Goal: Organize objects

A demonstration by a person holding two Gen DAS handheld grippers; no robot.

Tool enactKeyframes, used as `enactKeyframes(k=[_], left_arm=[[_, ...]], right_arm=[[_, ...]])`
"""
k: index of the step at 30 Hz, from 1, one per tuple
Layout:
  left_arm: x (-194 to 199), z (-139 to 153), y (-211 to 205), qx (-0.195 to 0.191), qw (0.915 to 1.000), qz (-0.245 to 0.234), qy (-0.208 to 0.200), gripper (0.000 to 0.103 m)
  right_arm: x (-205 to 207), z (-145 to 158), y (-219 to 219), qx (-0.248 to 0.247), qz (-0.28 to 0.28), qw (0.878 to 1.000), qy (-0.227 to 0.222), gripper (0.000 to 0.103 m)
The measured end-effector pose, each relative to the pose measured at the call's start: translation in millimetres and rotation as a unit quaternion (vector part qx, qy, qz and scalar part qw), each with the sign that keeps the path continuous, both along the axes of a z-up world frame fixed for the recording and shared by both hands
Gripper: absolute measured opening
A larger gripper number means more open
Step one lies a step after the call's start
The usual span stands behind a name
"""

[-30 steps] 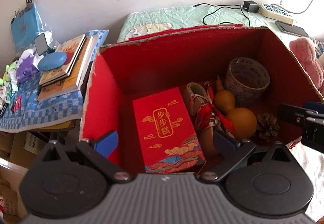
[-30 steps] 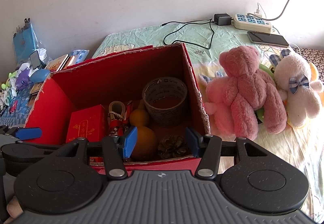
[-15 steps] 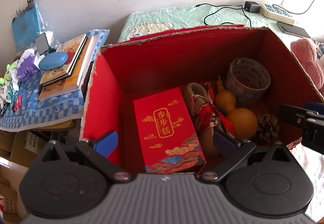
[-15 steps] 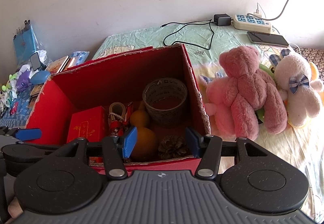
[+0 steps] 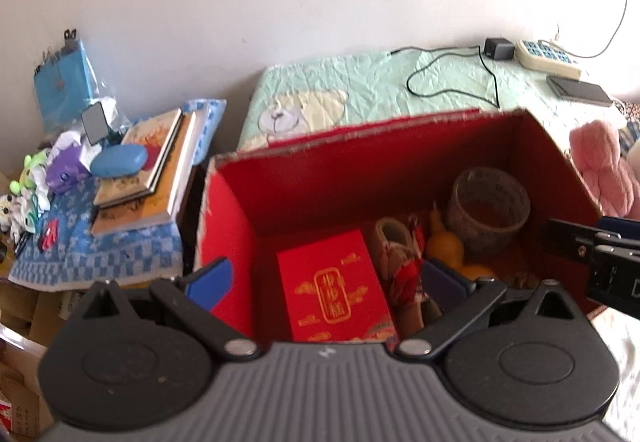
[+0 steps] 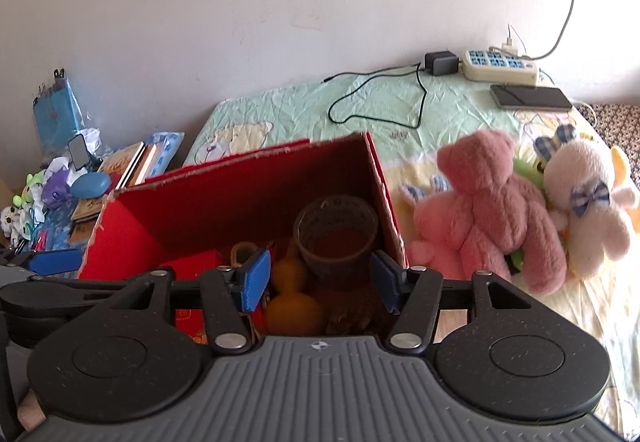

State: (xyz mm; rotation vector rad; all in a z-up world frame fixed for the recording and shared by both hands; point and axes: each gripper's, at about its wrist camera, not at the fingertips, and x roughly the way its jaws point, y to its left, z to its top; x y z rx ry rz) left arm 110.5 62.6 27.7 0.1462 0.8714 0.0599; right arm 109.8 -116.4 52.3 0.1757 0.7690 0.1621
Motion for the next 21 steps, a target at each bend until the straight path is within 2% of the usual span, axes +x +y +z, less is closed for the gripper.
enactKeyframes(k=[7, 21], left_arm=[[2, 5, 3, -0.006, 1.0, 0.003, -0.004, 0.101], [2, -6, 11, -0.017, 0.9998, 0.01, 0.01, 0.101]], right_arm=[[4, -1, 2, 0.001, 0.0, 1.0, 0.007, 0.059], [2, -6, 9, -0.017, -0.004, 1.0, 0.022, 0.059]])
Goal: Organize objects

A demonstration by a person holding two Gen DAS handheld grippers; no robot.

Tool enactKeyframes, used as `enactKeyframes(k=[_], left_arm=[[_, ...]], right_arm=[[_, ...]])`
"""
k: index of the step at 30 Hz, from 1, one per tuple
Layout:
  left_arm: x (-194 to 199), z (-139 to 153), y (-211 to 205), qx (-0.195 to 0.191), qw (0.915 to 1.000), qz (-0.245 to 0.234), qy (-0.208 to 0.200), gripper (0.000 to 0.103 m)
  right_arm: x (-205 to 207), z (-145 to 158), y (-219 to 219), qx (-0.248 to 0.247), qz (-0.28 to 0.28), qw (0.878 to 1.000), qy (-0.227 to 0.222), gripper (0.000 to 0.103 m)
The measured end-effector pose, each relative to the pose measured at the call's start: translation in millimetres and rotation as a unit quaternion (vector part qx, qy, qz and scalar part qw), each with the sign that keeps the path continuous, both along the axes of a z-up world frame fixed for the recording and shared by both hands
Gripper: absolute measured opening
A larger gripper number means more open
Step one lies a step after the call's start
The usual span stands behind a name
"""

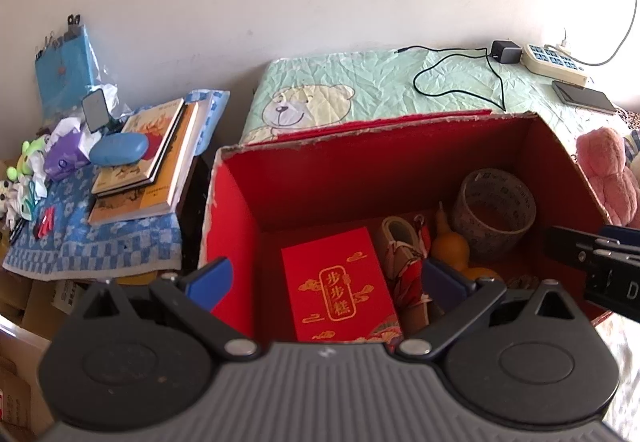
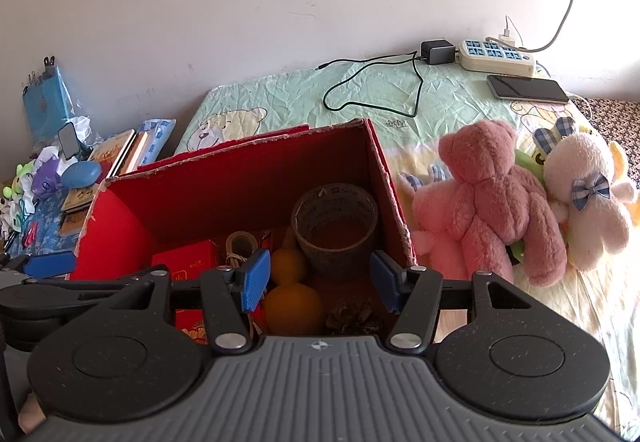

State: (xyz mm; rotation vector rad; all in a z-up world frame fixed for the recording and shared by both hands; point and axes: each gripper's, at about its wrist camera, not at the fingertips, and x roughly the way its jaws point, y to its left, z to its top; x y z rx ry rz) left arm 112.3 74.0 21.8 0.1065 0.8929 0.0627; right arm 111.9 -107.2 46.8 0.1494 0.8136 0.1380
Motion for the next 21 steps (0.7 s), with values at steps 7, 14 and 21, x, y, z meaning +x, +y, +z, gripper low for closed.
enactKeyframes(k=[7, 14, 21], left_arm=[[-3, -2, 0, -0.001, 1.0, -0.003, 0.0, 0.101], [-4, -2, 0, -0.004, 1.0, -0.004, 0.001, 0.101], [-7, -2, -1, -0.009, 0.9999, -0.009, 0.001, 0.101]], right_arm=[[-2, 0, 2, -0.006, 0.001, 1.0, -0.002, 0.059], [-7, 0, 1, -0.009, -0.003, 1.0, -0.001, 0.059], [-12, 1, 0, -0.014, -0.005, 1.0, -0.006, 0.059]])
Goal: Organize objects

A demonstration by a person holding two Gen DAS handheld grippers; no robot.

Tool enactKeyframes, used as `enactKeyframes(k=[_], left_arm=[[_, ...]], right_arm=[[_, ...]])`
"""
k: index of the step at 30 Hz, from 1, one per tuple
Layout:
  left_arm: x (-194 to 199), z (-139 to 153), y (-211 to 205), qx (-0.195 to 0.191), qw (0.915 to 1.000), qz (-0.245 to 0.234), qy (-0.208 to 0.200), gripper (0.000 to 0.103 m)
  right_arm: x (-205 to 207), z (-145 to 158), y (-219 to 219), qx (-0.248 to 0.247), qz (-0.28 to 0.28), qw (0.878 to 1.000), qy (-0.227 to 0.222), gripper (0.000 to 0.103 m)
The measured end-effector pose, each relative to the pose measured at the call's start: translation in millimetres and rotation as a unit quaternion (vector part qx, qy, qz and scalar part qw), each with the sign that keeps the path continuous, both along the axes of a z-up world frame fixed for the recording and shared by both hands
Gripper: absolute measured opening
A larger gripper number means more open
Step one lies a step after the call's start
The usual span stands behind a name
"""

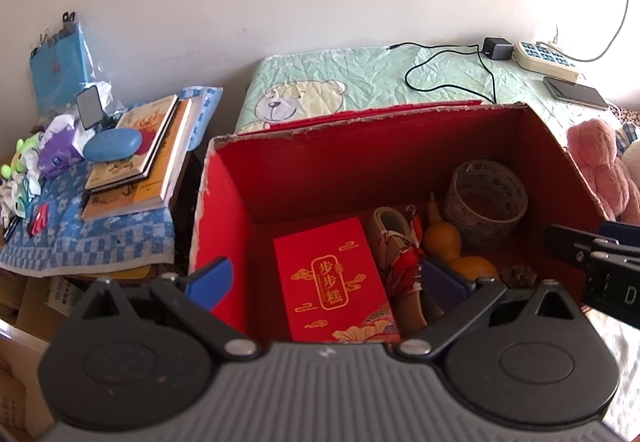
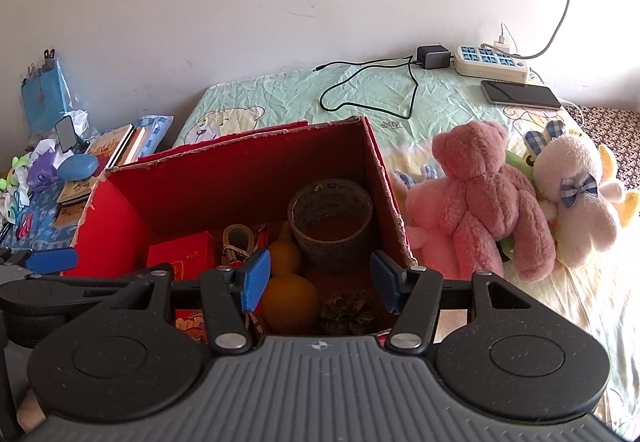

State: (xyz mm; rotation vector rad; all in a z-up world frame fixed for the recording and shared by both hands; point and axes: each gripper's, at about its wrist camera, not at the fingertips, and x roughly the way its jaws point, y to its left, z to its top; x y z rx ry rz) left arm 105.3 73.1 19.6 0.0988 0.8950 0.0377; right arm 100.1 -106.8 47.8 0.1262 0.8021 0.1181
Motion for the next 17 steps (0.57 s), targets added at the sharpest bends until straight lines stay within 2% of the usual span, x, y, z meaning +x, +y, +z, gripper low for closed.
enactKeyframes(k=[11, 17], left_arm=[[-3.6, 1.3, 2.5, 0.001, 1.0, 0.003, -0.003, 0.101], [-3.6, 1.4, 5.7, -0.012, 0.9999, 0.005, -0.002, 0.098]], right_arm=[[-4.9, 1.0, -0.3, -0.004, 0.001, 1.0, -0.004, 0.059], [-9.9, 2.6, -6.0, 0.003, -0.001, 1.0, -0.011, 0.059]])
